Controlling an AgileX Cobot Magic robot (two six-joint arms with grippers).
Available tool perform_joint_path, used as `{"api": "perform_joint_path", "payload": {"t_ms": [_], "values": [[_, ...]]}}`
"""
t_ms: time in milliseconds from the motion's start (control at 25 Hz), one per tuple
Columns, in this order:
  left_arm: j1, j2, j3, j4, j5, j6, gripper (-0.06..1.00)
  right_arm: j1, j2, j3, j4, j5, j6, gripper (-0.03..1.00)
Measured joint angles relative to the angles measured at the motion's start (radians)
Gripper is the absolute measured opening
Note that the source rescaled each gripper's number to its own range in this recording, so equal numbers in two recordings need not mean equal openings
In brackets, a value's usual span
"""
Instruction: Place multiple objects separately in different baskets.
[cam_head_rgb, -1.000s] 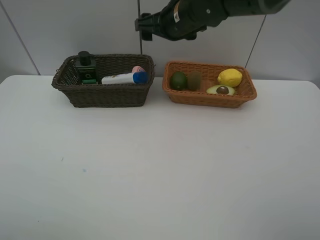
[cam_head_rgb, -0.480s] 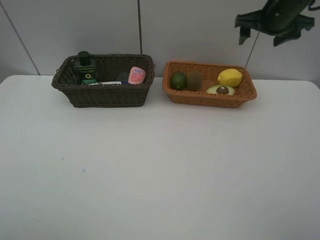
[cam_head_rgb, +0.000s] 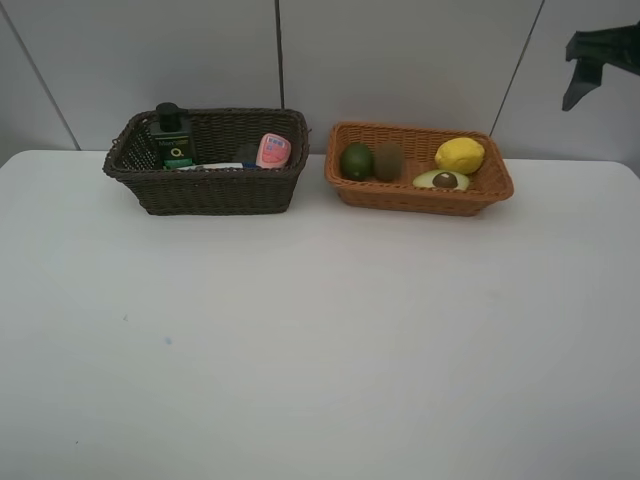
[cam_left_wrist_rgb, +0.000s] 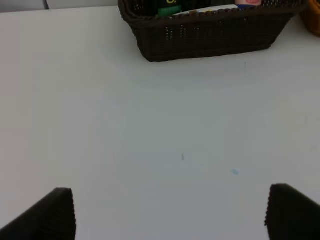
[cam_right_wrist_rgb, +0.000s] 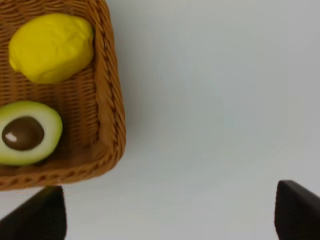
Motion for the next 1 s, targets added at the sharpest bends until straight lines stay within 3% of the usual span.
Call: {"api": "perform_joint_path", "payload": {"t_ms": [560,840,1000], "values": [[0.0,0.0,0.0,0.0,0.0,0.0,1.0,0.009,-1.03,0.542,-0.015,0.074,-0.006,0.98],[0.0,0.0,0.0,0.0,0.0,0.0,1.0,0.009,-1.488,0.679,0.006,0.124,-0.018,0.98],[0.0,0.0,0.0,0.0,0.0,0.0,1.0,0.009,-1.596,0.733,0.021,0.146,-0.019,0.98]]}}
